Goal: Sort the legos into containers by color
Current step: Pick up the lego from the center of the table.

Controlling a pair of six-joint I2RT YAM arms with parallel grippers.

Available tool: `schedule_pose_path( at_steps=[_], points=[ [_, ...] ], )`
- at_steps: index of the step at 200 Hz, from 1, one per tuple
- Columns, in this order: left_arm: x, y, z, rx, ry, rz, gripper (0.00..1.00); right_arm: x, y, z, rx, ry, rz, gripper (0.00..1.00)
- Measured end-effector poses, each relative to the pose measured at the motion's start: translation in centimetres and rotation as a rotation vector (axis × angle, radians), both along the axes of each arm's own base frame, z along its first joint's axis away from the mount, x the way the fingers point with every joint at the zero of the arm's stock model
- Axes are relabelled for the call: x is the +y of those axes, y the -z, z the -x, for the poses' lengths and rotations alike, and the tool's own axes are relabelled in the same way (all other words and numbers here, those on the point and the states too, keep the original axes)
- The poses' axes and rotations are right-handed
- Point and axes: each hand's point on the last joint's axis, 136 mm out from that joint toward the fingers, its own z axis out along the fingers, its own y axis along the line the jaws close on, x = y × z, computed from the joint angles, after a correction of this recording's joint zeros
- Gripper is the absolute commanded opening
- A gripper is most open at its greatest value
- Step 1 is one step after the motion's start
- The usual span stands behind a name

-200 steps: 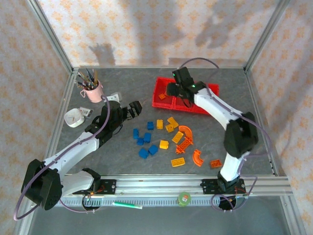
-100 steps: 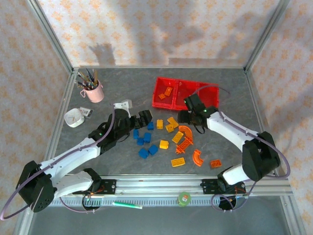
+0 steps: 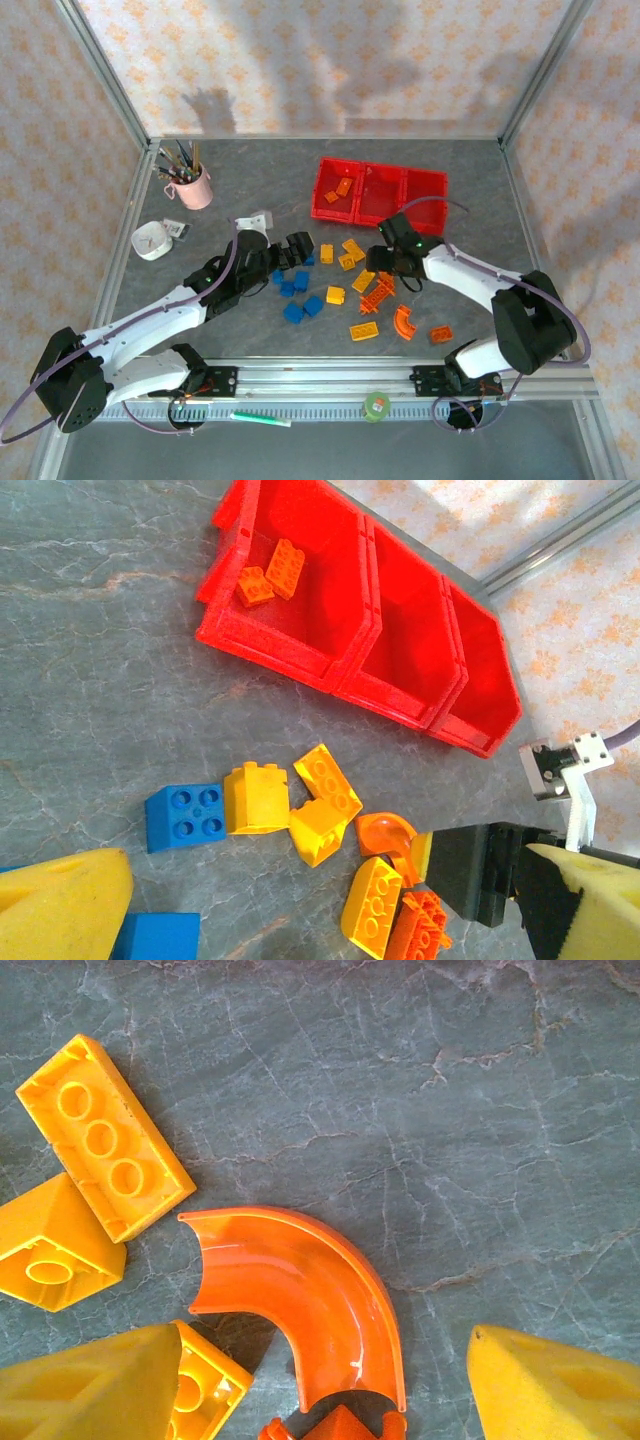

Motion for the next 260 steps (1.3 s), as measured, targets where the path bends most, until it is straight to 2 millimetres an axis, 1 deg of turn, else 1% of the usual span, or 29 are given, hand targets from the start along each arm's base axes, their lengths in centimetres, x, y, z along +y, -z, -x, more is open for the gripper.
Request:
schedule_pose_path(
  at_steps=[26,56,90,135,156,181,196,215,232,260],
  points=[
    [0.2,0.0,-0.1,-0.001,-0.012,0.0,0.99,-0.2,0.5,-0.3,-0.004,0.011,0.017,0.74],
    [0.2,0.0,-0.1,0.004,-0.022,0.007,0.99,-0.5,1.2,-0.6,-0.001,0.024,0.043,0.69],
    [0.2,0.1,-0.1,0.005,-0.025,0.006,0.99,-0.6,2.5,-0.4,0.03,0.031,0.057,0.63],
    [0.2,0.2,-0.2,0.011,-0.028,-0.007,0.99,-0.4,2.6,-0.8,0.023,0.057,0.037,0.56],
    [0.1,0.2,-0.3,0.014,-0.028,-0.01,0.99,-1.0,2.5,-0.9,0.018,0.081,0.031,0.56],
    [0.1,0.2,-0.3,0.015,-0.027,-0.01,0.99,-3.0,2.2,0.0,0.02,0.128,0.046,0.57],
    [0.1,0.2,-0.4,0.014,-0.026,-0.013,0.99,-3.8,1.6,0.4,0.015,0.146,0.043,0.58],
    [0.0,0.3,-0.4,0.015,-0.025,-0.02,0.99,-3.5,0.7,0.4,0.0,0.135,0.015,0.66],
    [0.0,0.0,-0.7,0.008,-0.029,-0.026,0.99,-3.1,0.8,0.6,0.013,0.117,0.0,0.72],
    [0.0,-0.9,-1.0,-0.015,-0.038,-0.024,0.99,-2.8,1.8,1.3,0.066,0.093,-0.001,0.72]
  ],
)
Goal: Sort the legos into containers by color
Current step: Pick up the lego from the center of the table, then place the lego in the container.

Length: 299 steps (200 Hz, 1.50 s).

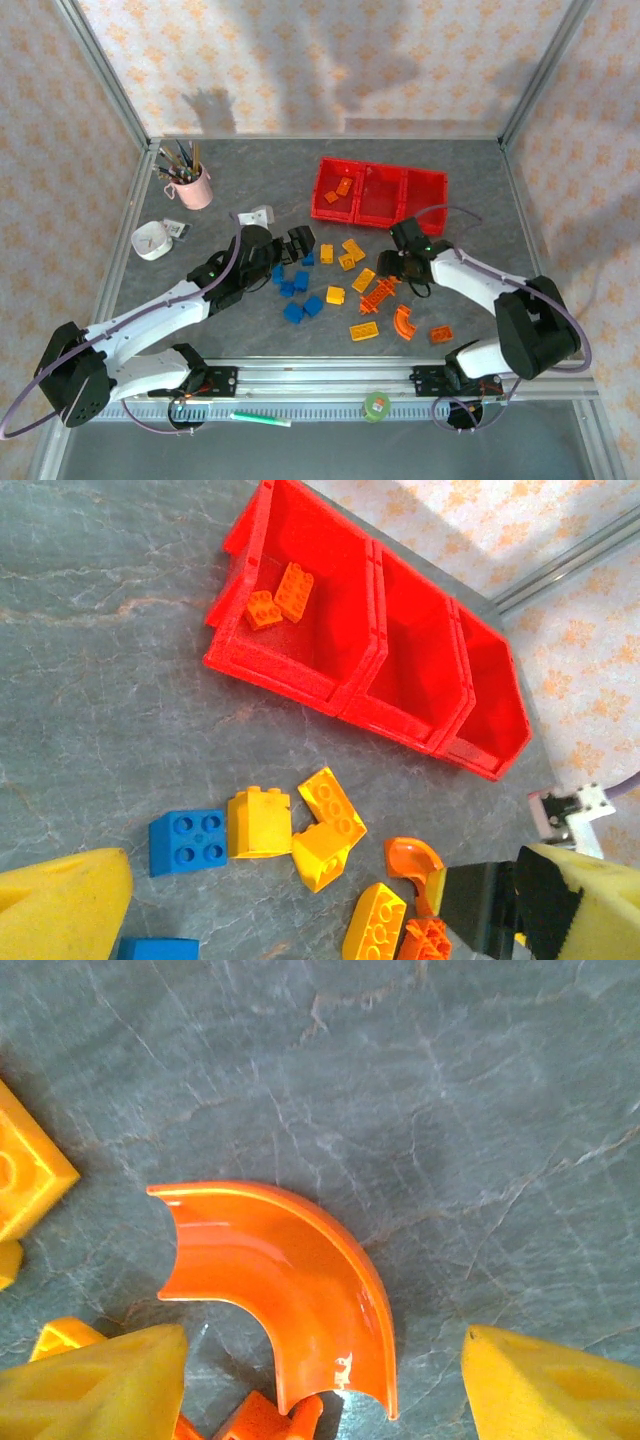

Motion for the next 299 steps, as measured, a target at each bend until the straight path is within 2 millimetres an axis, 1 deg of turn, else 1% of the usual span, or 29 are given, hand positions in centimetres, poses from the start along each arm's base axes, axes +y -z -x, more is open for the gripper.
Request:
schedule_pose_path(
  at_steps=[25,41,72,92,124,156,171,184,198,228,246,263,273,285,299],
  points=[
    [0.2,-0.3,-0.2,-0.01,-0.014,-0.005,0.99,-0.3,1.5,0.8,0.061,0.0,0.027,0.7],
    [0.2,-0.3,-0.4,-0.009,-0.018,-0.009,0.99,-0.5,2.0,0.9,0.078,0.003,0.042,0.67],
    [0.2,-0.1,-0.6,-0.01,-0.022,-0.022,0.99,-0.9,2.1,0.6,0.102,0.014,0.082,0.57],
    [0.1,0.0,-0.6,-0.016,-0.014,-0.037,0.99,-1.2,2.2,0.6,0.104,0.021,0.101,0.49],
    [-0.1,0.0,-0.8,-0.022,-0.005,-0.04,0.99,-1.6,2.2,0.6,0.102,0.03,0.12,0.41],
    [-0.8,-0.1,-1.3,-0.035,0.005,-0.021,0.99,-1.8,2.1,0.5,0.09,0.025,0.132,0.36],
    [-1.0,0.0,-1.4,-0.035,0.012,-0.017,0.99,-1.5,1.8,-0.4,0.052,0.023,0.124,0.36],
    [-1.2,0.1,-1.4,-0.034,0.022,-0.013,0.99,-1.3,1.2,-1.1,0.011,0.021,0.116,0.36],
    [-1.3,0.1,-1.4,-0.038,0.029,-0.017,0.99,-1.2,0.0,-1.6,-0.031,0.016,0.106,0.36],
    [-1.3,-0.2,-1.4,-0.05,0.031,-0.017,0.99,-0.3,-3.7,-3.2,-0.132,0.002,0.067,0.36],
    [-1.0,-0.8,-1.5,-0.061,0.025,-0.009,0.99,0.9,-6.2,-4.5,-0.195,-0.016,0.038,0.36],
    [-0.1,-1.2,-1.6,-0.067,0.005,-0.009,0.99,2.3,-8.3,-5.7,-0.238,-0.035,0.015,0.36],
    [0.5,-1.3,-1.7,-0.067,-0.009,-0.011,0.99,3.3,-9.5,-6.8,-0.265,-0.044,0.001,0.36],
    [1.3,-1.4,-1.9,-0.064,-0.027,-0.016,0.99,4.4,-10.6,-8.2,-0.288,-0.053,-0.011,0.36],
    [2.1,-1.3,-2.2,-0.059,-0.05,-0.021,0.99,5.7,-11.3,-10.0,-0.307,-0.059,-0.021,0.36]
  ],
)
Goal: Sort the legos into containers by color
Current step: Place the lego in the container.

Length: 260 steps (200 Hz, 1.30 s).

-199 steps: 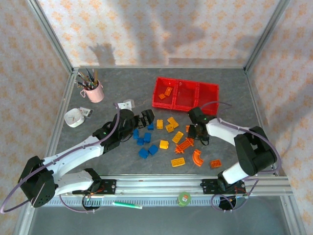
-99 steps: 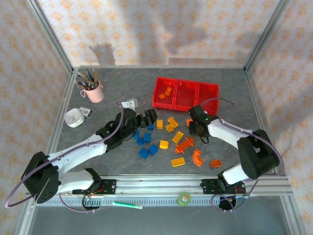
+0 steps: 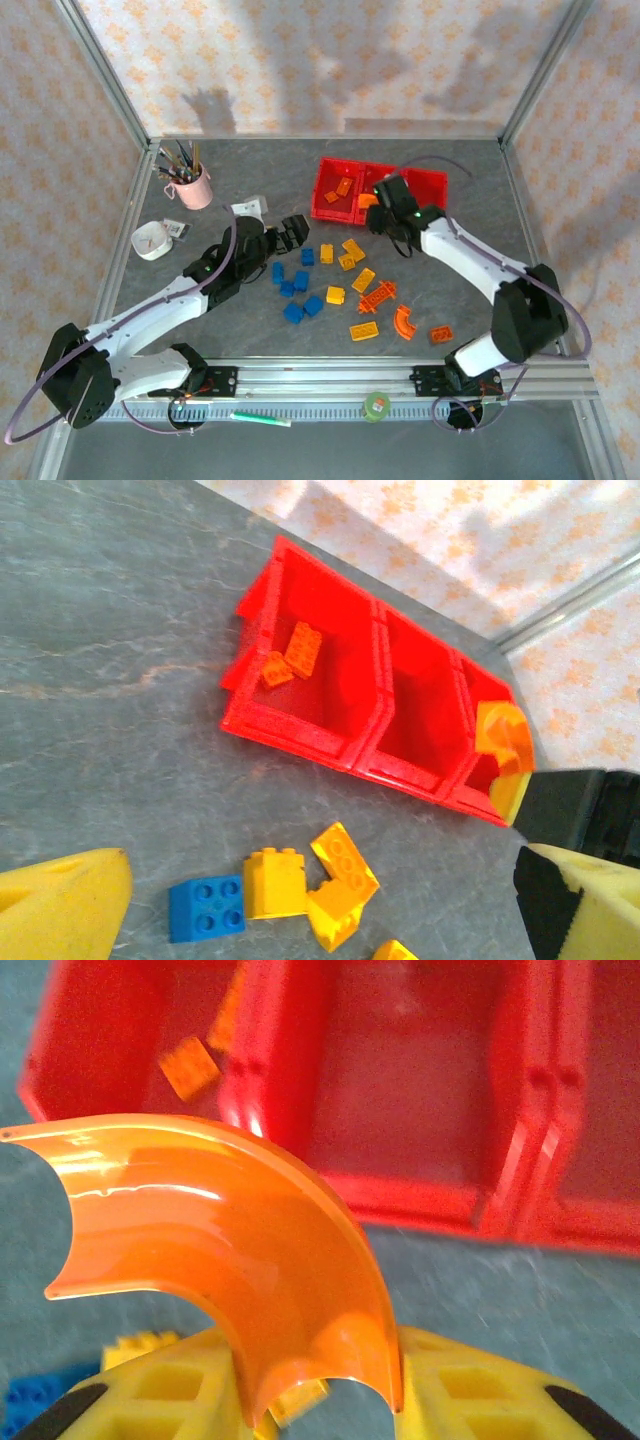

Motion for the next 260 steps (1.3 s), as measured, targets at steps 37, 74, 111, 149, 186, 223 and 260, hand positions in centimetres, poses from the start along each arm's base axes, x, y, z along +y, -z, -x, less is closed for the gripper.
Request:
schedule_pose_path(
  at_steps=[37,74,111,149,186,223,260],
  points=[
    [1.7,0.4,-0.6,0.014,-0.04,-0.025,0.99,3.1,-0.1,-5.1,-0.024,-0.012,-0.002,0.37],
    [2.4,0.7,-0.8,0.025,-0.058,-0.035,0.99,5.4,0.7,-9.8,-0.05,-0.019,0.013,0.4],
    [2.4,0.8,-0.7,0.025,-0.053,-0.042,0.99,7.2,1.6,-12.8,-0.06,-0.038,0.025,0.52],
    [2.4,0.9,-0.6,0.029,-0.044,-0.05,0.99,7.4,1.0,-13.2,-0.064,-0.052,0.036,0.58],
    [1.9,0.6,-0.4,0.027,-0.016,-0.036,0.99,5.3,-0.3,-9.0,-0.052,-0.056,0.023,0.64],
    [1.0,-0.1,0.3,0.017,0.035,-0.006,0.99,2.2,-2.2,-3.3,-0.057,-0.02,-0.022,0.7],
    [-1.3,0.2,2.1,0.023,0.126,0.001,0.99,-1.0,0.1,2.1,0.011,0.055,-0.045,0.72]
  ],
)
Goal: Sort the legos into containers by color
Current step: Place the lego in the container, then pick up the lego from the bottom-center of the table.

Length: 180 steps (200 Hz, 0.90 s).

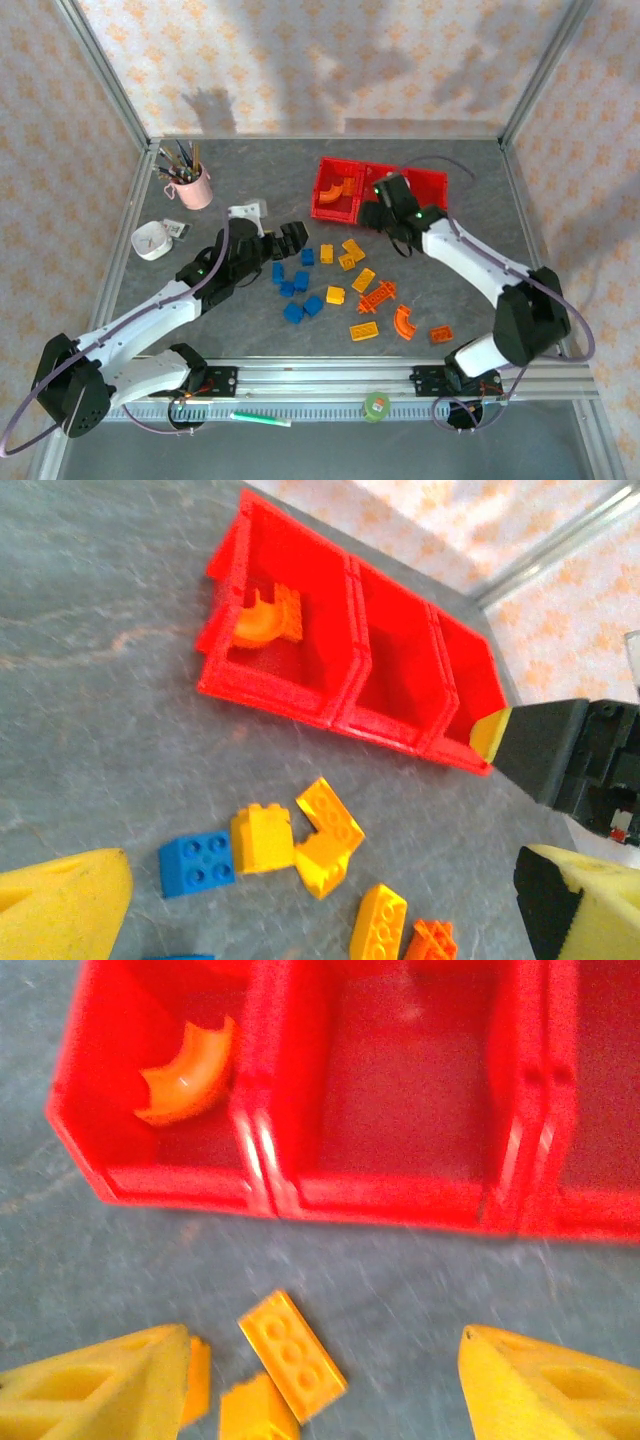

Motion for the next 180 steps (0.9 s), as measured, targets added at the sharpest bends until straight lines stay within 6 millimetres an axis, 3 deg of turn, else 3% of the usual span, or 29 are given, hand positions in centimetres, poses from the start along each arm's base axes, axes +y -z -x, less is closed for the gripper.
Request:
schedule_pose_path(
  at_steps=[24,58,130,180],
  points=[
    [-1.5,1.2,1.4,0.02,0.057,-0.009,0.99,-1.6,2.2,3.4,0.067,0.04,0.005,0.73],
    [-2.7,3.4,3.3,0.063,0.109,-0.02,0.99,-2.6,3.5,7.2,0.094,0.083,-0.009,0.75],
    [-4.3,5.2,5.6,0.105,0.16,-0.011,0.99,-0.8,6.9,14.2,0.16,0.109,-0.065,0.72],
    [-4.2,5.5,5.8,0.112,0.155,-0.006,0.99,0.3,8.8,16.4,0.195,0.176,-0.11,0.64]
  ],
)
